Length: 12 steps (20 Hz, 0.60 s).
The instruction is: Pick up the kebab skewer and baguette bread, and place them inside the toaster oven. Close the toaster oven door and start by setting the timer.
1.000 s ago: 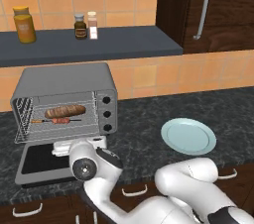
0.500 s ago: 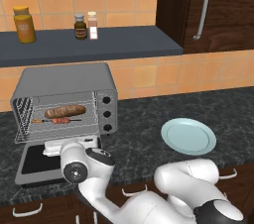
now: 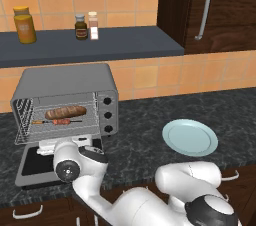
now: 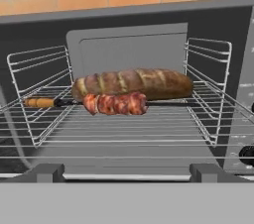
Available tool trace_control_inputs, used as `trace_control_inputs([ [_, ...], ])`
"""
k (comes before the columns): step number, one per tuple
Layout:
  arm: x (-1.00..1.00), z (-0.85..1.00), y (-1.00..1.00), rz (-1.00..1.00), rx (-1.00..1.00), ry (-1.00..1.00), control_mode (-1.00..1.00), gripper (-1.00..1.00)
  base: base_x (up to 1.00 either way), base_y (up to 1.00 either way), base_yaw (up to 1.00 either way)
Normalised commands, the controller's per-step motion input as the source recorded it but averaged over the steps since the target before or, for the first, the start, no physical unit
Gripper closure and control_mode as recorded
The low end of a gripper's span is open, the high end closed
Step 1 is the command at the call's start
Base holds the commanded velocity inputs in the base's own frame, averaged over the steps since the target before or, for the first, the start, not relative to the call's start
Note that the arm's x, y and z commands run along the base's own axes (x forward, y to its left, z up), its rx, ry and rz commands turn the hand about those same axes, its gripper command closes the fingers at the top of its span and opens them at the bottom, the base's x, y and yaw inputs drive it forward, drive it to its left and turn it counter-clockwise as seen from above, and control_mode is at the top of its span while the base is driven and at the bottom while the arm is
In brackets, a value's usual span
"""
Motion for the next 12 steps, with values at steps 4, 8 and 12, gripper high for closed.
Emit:
trace_control_inputs([
  [4, 0.06, -0.06, 0.19, 0.0, 0.0, 0.0, -1.0, -1.0, 0.0, 0.0, 0.0],
  [8, 0.0, -0.08, 0.0, 0.0, 0.0, 0.0, -1.0, -1.0, 0.0, 0.0, 0.0],
  [12, 0.08, 0.0, -0.01, 0.0, 0.0, 0.0, -1.0, -1.0, 0.0, 0.0, 0.0],
])
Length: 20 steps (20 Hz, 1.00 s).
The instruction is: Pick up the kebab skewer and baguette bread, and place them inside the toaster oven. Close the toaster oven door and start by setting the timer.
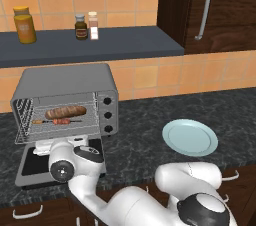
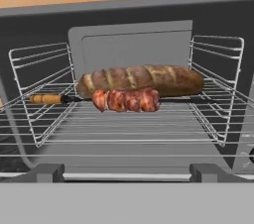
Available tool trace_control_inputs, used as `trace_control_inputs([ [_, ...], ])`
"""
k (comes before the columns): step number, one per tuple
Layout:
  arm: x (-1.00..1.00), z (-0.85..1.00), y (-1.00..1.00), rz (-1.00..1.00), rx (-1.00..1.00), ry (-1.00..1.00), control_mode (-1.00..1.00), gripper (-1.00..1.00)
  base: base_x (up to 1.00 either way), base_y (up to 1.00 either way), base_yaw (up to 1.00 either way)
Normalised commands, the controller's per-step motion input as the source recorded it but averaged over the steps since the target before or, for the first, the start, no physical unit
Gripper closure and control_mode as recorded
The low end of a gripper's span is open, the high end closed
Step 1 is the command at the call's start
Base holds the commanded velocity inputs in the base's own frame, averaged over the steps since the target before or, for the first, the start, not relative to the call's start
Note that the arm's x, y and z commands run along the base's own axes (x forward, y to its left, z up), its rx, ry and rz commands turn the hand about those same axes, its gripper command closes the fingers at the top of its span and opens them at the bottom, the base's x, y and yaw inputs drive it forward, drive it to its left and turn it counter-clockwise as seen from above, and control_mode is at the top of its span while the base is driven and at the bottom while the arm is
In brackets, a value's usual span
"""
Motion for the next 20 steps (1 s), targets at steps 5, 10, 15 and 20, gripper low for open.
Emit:
trace_control_inputs([
  [5, 0.05, 0.0, 0.0, 0.0, 0.0, 0.01, -1.0, -1.0, 0.0, 0.0, 0.0],
  [10, 0.13, 0.0, 0.0, 0.0, 0.0, 0.0, -1.0, -1.0, 0.0, 0.0, 0.0],
  [15, 0.18, 0.0, 0.0, 0.0, 0.0, 0.0, -1.0, -1.0, 0.0, 0.0, 0.0],
  [20, 0.19, 0.0, 0.0, 0.0, 0.0, 0.0, -1.0, -1.0, 0.0, 0.0, 0.0],
])
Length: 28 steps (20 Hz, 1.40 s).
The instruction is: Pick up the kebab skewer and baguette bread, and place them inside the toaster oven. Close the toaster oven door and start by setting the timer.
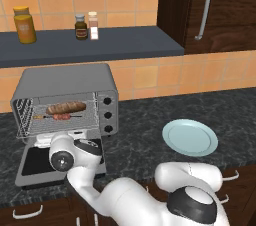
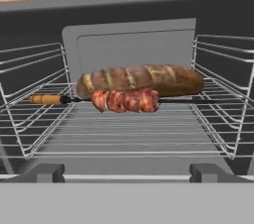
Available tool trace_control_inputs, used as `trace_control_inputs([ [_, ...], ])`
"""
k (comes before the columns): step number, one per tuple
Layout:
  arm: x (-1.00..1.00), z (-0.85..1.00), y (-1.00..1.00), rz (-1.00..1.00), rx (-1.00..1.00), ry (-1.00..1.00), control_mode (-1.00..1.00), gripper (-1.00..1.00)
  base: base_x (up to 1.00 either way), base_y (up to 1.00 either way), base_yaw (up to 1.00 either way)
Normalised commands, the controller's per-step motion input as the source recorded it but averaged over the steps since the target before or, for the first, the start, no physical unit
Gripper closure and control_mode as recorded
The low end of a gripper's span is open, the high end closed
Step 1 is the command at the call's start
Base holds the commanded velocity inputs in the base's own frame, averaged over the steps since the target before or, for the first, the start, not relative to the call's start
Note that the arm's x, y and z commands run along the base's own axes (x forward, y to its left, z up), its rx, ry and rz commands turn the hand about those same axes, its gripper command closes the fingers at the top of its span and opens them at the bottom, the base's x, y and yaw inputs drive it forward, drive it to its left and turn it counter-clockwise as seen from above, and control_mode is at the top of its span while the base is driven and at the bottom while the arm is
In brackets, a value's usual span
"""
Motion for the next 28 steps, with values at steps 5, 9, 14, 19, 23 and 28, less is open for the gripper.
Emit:
trace_control_inputs([
  [5, 0.26, 0.0, 0.0, 0.0, 0.0, 0.0, -1.0, -1.0, 0.0, 0.0, 0.0],
  [9, 0.24, 0.0, 0.0, 0.0, 0.0, 0.01, -1.0, -1.0, 0.0, 0.0, 0.0],
  [14, 0.23, 0.0, 0.0, 0.0, 0.0, 0.0, -1.0, -1.0, 0.0, 0.0, 0.0],
  [19, 0.2, 0.0, 0.0, 0.0, 0.0, 0.0, -1.0, -1.0, 0.0, 0.0, 0.0],
  [23, 0.19, 0.0, 0.0, 0.0, 0.0, 0.0, -1.0, -1.0, 0.0, 0.0, 0.0],
  [28, 0.17, 0.0, 0.0, 0.0, 0.0, 0.0, -1.0, -1.0, 0.0, 0.0, 0.0],
])
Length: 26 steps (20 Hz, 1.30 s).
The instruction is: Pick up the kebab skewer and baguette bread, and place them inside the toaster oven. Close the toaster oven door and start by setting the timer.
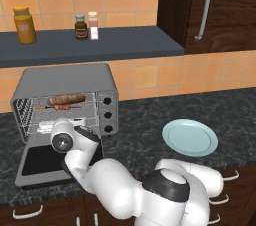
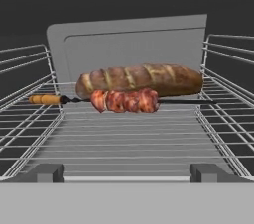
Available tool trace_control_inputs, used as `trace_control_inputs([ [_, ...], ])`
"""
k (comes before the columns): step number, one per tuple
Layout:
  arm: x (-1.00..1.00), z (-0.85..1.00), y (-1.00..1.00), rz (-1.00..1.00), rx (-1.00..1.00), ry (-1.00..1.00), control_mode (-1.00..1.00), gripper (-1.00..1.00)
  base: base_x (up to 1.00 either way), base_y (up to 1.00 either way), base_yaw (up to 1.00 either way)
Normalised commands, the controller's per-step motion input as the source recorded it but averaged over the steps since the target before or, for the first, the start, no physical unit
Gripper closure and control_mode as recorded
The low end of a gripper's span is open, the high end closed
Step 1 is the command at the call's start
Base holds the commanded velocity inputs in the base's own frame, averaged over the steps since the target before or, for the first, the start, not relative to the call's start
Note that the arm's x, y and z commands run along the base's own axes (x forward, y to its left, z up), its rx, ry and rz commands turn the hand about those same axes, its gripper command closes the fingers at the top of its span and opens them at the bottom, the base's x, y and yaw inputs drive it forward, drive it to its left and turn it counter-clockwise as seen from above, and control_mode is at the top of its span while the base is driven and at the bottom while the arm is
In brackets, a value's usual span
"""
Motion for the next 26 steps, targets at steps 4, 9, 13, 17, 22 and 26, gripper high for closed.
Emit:
trace_control_inputs([
  [4, 0.21, 0.0, 0.0, 0.0, 0.0, 0.0, -1.0, -1.0, 0.0, 0.0, 0.0],
  [9, 0.2, 0.0, 0.0, 0.0, 0.0, 0.0, -1.0, -1.0, 0.0, 0.0, 0.0],
  [13, 0.2, 0.0, 0.0, 0.0, 0.0, 0.0, -1.0, -1.0, 0.0, 0.0, 0.0],
  [17, 0.19, 0.0, 0.0, 0.0, 0.0, 0.0, -1.0, -1.0, 0.0, 0.0, 0.0],
  [22, 0.17, 0.0, 0.0, 0.0, 0.0, 0.0, -1.0, -1.0, 0.0, 0.0, 0.0],
  [26, 0.13, 0.0, 0.0, 0.0, 0.0, 0.0, -1.0, -1.0, 0.0, 0.0, 0.0],
])
